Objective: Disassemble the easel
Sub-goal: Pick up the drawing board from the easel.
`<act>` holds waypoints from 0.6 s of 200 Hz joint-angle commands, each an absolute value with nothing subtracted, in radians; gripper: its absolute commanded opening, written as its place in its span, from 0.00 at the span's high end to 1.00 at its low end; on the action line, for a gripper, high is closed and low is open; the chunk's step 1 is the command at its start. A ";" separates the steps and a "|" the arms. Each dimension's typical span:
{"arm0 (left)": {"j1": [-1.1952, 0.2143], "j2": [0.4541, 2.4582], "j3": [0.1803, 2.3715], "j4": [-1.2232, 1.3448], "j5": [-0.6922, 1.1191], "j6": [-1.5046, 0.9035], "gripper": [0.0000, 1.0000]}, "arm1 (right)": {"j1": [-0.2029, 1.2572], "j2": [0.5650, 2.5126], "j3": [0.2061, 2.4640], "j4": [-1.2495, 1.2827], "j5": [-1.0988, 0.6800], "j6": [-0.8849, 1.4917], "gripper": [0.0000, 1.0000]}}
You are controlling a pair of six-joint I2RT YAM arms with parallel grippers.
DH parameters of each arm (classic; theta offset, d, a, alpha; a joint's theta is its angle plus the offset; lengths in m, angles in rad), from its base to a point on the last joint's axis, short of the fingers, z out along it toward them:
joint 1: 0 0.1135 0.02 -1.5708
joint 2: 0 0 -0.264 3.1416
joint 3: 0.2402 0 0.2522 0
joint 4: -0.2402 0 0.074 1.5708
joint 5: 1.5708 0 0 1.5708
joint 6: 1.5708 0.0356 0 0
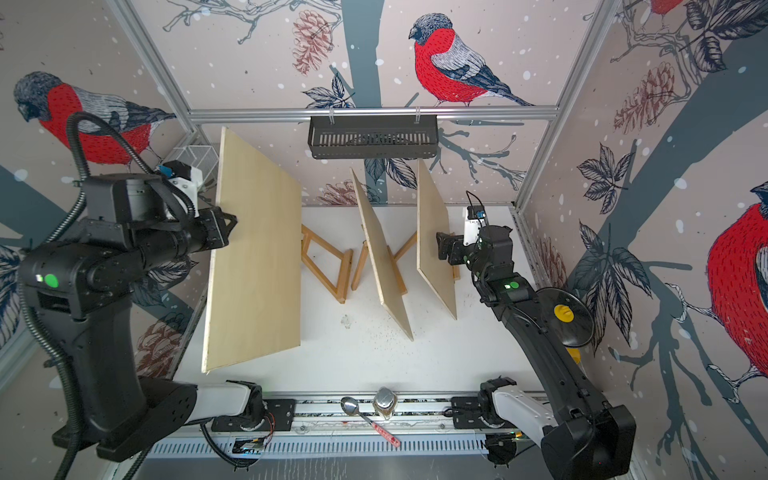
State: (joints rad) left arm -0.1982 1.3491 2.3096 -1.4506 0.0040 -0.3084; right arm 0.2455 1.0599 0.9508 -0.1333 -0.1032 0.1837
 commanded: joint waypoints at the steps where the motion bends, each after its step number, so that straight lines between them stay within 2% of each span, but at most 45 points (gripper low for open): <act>1: -0.198 1.351 2.297 -1.385 -0.103 -0.332 1.00 | 0.250 1.057 0.956 -0.126 -0.100 0.182 0.09; 29: -0.197 1.363 2.289 -1.383 -0.155 -0.333 1.00 | 0.252 1.061 0.954 -0.126 -0.098 0.181 0.09; 69: -0.198 1.335 2.235 -1.278 0.007 -0.310 1.00 | 0.252 1.074 0.953 -0.124 -0.097 0.178 0.08; 97: -0.197 1.373 2.304 -1.337 -0.088 -0.312 1.00 | 0.253 1.078 0.953 -0.124 -0.102 0.179 0.08; 120: -0.198 1.383 2.285 -1.329 -0.063 -0.307 1.00 | 0.253 1.075 0.951 -0.123 -0.103 0.177 0.08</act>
State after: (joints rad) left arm -0.1989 1.3773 2.2898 -1.4399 -0.0437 -0.3065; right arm 0.2523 1.0771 0.9508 -0.1333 -0.1032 0.1825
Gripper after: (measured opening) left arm 0.116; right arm 0.915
